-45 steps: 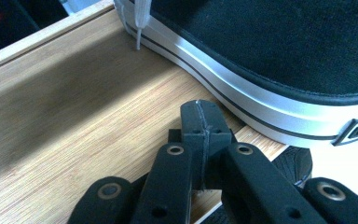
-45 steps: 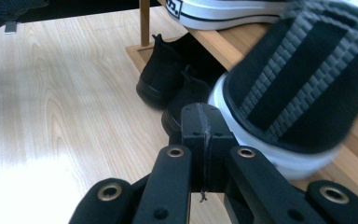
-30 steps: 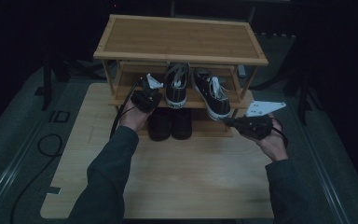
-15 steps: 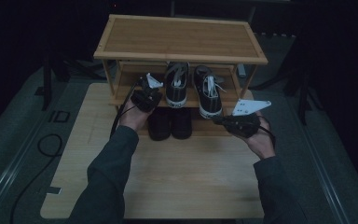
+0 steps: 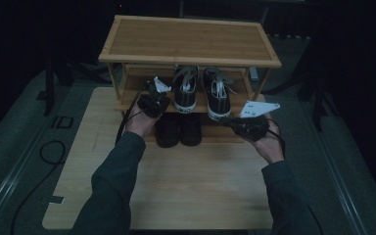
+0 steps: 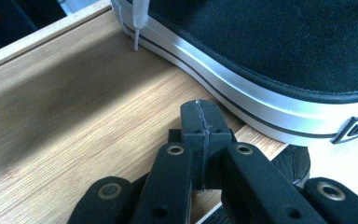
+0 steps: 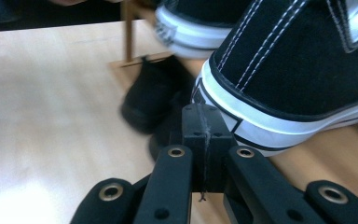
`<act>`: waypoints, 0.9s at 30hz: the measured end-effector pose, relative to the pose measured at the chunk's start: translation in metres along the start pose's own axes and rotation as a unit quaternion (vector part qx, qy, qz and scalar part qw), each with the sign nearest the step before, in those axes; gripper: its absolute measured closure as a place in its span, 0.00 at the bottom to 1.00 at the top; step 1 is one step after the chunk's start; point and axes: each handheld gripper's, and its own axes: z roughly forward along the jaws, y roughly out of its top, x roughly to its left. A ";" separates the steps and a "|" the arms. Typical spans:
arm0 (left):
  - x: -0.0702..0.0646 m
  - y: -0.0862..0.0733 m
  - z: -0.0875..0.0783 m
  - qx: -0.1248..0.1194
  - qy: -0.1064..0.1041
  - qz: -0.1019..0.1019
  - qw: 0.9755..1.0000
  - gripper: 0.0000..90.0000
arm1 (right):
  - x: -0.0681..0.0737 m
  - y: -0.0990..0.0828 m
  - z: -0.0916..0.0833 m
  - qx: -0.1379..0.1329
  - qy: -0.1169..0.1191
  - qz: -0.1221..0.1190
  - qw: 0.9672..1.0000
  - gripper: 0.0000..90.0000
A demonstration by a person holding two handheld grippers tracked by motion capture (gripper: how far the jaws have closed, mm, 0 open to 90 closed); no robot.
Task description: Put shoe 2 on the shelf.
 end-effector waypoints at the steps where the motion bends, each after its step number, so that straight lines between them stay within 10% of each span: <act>1: 0.000 0.000 0.000 0.000 0.000 0.000 1.000 1.00 | -0.002 0.002 0.001 -0.002 -0.002 0.005 1.000 1.00; 27: 0.000 0.000 0.000 0.000 -0.001 -0.001 1.000 1.00 | -0.001 0.014 0.034 0.027 -0.014 -0.010 0.999 1.00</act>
